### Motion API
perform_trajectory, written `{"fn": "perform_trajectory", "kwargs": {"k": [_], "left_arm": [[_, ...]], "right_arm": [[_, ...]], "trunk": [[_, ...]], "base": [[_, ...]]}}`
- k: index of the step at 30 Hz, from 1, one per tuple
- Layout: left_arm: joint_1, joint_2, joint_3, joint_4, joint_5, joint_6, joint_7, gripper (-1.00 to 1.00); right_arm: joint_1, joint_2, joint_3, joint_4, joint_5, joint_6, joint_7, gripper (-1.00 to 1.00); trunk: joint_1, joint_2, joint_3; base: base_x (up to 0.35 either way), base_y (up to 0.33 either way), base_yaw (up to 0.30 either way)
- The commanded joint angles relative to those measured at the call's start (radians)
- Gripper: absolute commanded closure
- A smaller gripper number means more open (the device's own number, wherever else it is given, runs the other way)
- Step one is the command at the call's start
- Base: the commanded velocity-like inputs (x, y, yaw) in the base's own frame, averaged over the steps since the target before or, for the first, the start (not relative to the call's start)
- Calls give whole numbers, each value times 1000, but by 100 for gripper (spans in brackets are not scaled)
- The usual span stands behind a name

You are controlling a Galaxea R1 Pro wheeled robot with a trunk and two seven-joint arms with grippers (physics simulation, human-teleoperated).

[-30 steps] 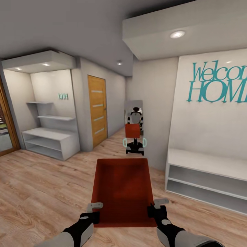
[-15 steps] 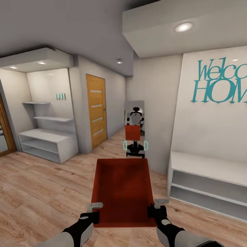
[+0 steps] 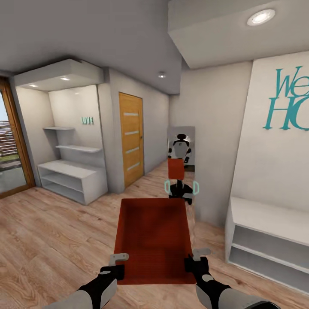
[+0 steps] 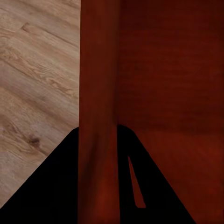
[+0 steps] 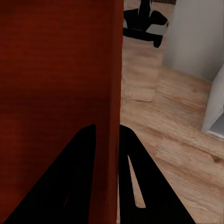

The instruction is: Move the two storage containers from the living room to the garage. In the garage, place one container on the floor and stack the other container on top of it (either order is fine).

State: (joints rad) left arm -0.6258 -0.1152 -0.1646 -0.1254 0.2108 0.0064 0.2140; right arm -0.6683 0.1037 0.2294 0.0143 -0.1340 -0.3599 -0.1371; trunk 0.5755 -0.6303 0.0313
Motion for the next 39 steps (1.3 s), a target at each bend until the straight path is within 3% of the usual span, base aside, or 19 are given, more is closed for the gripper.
{"fn": "perform_trajectory", "kwargs": {"k": [1, 24, 39], "left_arm": [[0, 3, -9, -5, 2, -16, -33, 100], [0, 3, -9, -5, 2, -17, -33, 100], [0, 3, -9, -5, 2, -17, -33, 100]], "right_arm": [[0, -7, -62, 3, 4, -1, 2, 100], [0, -7, -62, 3, 4, -1, 2, 100], [0, -7, -62, 3, 4, -1, 3, 100]], "trunk": [[1, 0, 0], [1, 0, 0], [1, 0, 0]], "base": [[322, 0, 274], [322, 0, 273], [322, 0, 19]]}}
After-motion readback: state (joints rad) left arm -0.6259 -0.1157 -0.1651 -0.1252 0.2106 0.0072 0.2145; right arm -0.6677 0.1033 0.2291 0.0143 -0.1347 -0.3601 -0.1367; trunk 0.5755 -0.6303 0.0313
